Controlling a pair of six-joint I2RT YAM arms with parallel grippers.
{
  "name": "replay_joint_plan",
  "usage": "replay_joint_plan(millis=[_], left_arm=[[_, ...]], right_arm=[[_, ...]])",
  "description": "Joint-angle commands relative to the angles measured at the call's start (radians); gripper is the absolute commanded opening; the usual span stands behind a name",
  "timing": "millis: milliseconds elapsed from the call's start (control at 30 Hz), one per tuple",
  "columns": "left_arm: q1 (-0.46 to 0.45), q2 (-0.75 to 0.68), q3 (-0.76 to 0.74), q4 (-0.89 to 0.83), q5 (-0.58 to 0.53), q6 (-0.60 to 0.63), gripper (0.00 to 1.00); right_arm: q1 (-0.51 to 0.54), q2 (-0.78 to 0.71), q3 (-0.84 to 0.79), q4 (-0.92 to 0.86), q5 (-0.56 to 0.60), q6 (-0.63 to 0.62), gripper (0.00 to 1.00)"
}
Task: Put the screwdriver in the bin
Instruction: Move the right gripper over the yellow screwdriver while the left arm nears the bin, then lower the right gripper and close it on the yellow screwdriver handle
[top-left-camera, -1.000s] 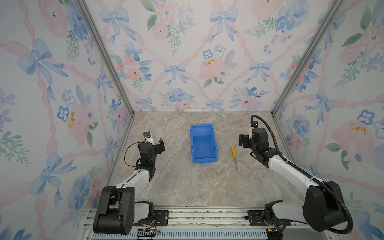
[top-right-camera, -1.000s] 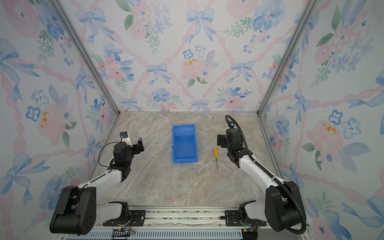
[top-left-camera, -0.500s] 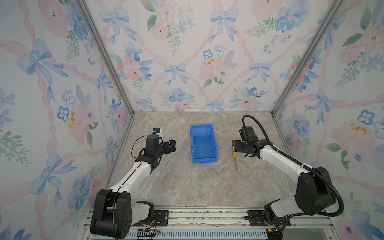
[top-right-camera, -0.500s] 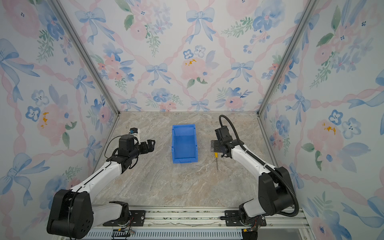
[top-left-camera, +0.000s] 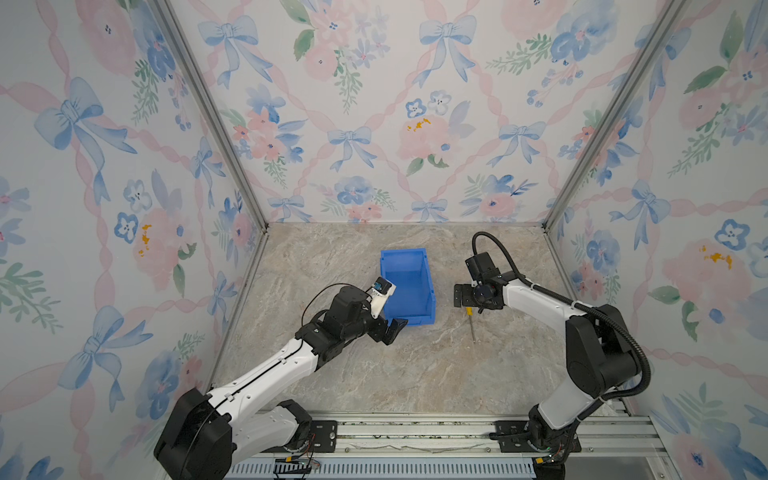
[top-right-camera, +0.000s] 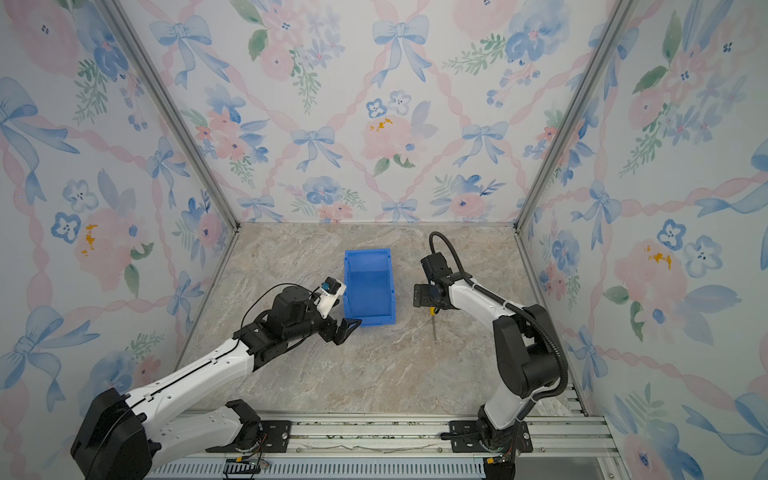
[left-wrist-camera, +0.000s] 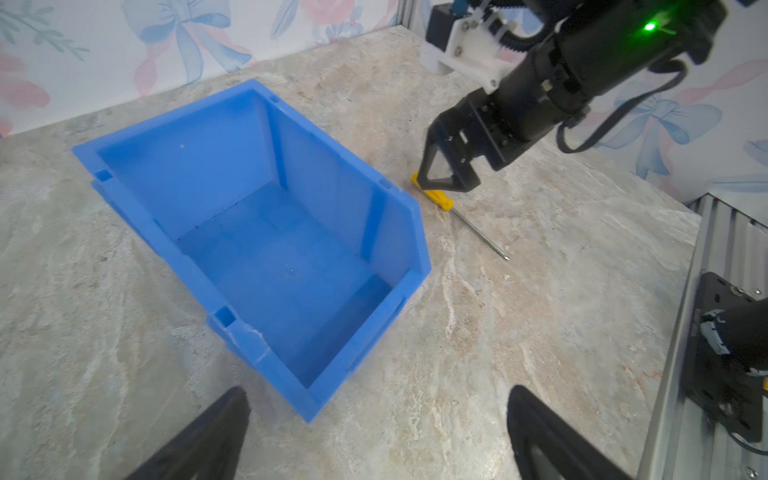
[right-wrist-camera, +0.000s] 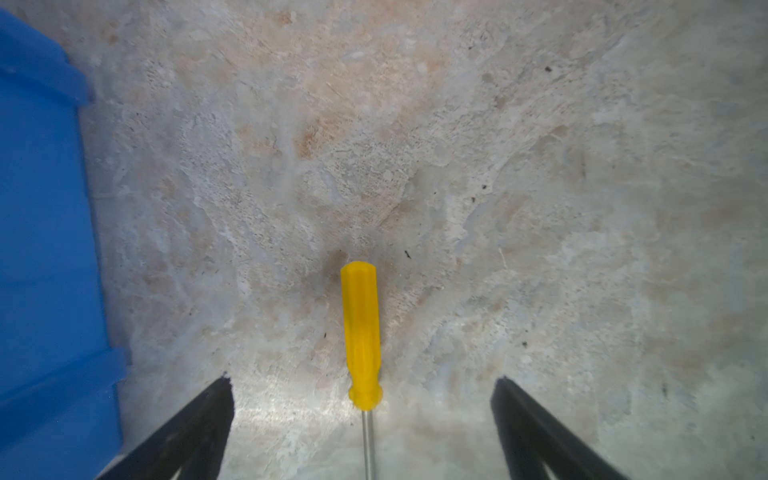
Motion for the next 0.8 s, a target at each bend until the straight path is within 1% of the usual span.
replay_joint_plan(millis=[0,67,133,233,333,600,733,767], left_arm=[[-0.047,0.001,0.049,-0.009,-0.021,0.04,0.98],[-0.063,0.018,0.049,-0.009,-0.027,0.04,0.97],[-0.072,0.034,0.085,-0.009,-0.029,0.041,0.98],[-0.074,0.045,0.1,-0.007,-0.026,0.04,0.97],[-0.074,0.051,0.109,-0.007,-0.03,0.04,0.97],[-0.074,0.057,0.104,-0.008,-0.034,0.048,0.97],[-0.07,0.053,0.1,-0.012,-0.048,0.073,0.97],[-0.071,0.054,0.1,-0.014,-0.049,0.077,0.98]], right_arm=[[0.005,0.04,0.034,-0.016,-0.019,0.014,0.98],[0.003,0.059,0.039,-0.01,-0.02,0.012,0.97],[0.004,0.078,0.044,-0.013,-0.013,0.007,0.94],[0.003,0.093,0.036,-0.013,0.011,-0.003,0.89],[0.004,0.112,0.03,-0.007,0.008,-0.017,0.86],[0.002,0.155,0.037,0.01,0.018,-0.025,0.63],[0.002,0.184,0.052,0.018,0.008,-0.041,0.57],[0.001,0.192,0.059,0.015,0.009,-0.043,0.54]])
